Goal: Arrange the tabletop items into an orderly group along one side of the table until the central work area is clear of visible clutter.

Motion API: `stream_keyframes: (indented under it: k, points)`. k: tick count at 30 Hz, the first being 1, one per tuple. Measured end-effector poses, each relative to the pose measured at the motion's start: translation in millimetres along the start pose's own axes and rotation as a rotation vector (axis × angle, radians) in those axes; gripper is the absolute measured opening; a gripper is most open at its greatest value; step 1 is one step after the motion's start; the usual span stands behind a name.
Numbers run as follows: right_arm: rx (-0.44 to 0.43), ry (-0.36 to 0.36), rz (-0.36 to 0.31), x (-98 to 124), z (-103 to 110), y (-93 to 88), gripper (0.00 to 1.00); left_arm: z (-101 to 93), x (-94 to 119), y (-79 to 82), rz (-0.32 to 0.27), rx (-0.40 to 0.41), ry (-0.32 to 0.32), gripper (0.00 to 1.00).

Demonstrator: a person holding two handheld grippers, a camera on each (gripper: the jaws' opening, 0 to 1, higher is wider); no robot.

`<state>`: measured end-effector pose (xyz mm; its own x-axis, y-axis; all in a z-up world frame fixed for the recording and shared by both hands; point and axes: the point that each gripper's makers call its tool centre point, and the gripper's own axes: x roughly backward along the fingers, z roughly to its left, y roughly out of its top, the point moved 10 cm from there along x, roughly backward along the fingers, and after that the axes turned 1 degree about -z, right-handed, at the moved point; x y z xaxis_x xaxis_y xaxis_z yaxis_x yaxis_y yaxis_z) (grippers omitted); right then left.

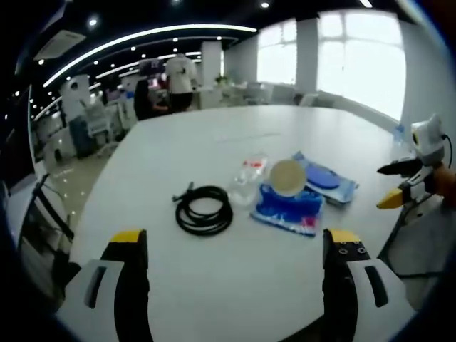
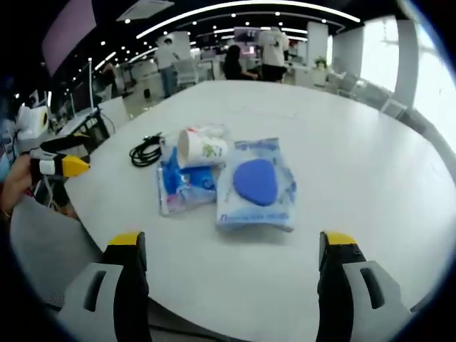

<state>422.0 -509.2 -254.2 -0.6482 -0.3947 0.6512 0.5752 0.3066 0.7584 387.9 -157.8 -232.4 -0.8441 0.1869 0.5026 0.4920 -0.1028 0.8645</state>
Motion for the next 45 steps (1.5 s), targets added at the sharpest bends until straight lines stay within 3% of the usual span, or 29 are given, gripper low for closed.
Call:
stream_keyframes:
  k: [27,45]
  points:
    - [-0.029,0.012,0.018,-1.6,-1.1,-2.2,0.99,0.1,1.3,-2.4,0.015,0.041,-0.028,0.97]
    - [-0.040,-0.021,0.014,-0.2,-5.9,-1.2,0.99,-4.3,-0.6,-0.7,0.035,-0.011,-0.048,0.95]
